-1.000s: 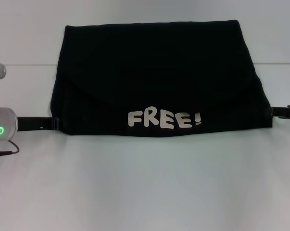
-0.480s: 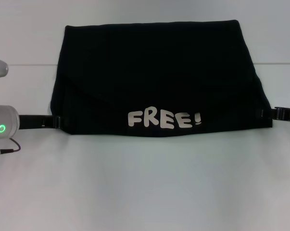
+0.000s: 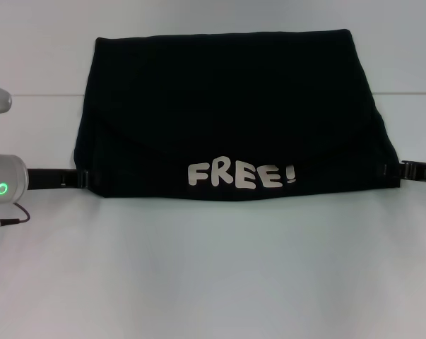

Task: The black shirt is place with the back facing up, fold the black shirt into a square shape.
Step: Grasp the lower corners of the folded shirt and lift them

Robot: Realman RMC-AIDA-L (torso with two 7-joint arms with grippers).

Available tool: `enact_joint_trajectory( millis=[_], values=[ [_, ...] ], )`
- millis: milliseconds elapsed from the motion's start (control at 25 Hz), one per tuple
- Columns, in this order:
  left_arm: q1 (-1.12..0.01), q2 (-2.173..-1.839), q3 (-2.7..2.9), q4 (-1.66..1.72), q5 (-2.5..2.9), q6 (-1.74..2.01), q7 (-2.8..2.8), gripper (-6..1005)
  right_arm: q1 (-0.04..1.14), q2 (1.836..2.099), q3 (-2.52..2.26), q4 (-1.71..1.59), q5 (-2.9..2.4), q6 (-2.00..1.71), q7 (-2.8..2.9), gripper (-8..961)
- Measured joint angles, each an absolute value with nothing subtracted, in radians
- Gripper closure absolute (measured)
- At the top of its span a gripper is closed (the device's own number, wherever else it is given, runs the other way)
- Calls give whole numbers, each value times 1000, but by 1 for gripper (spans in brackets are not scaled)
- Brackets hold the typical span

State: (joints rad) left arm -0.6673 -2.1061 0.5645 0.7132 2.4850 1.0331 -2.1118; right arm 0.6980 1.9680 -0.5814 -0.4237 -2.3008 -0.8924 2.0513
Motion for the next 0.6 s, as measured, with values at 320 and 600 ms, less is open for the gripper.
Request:
enact_joint_trajectory(
  millis=[320, 600],
  values=[
    [-667, -2106, 564, 713, 2485, 1032, -2114, 998, 692, 1966, -581, -428, -2299, -931, 2051, 630],
    [-667, -2106, 564, 713, 2485, 1032, -2117, 997, 688, 1964, -581, -438, -2297, -950, 2049, 823]
  ],
)
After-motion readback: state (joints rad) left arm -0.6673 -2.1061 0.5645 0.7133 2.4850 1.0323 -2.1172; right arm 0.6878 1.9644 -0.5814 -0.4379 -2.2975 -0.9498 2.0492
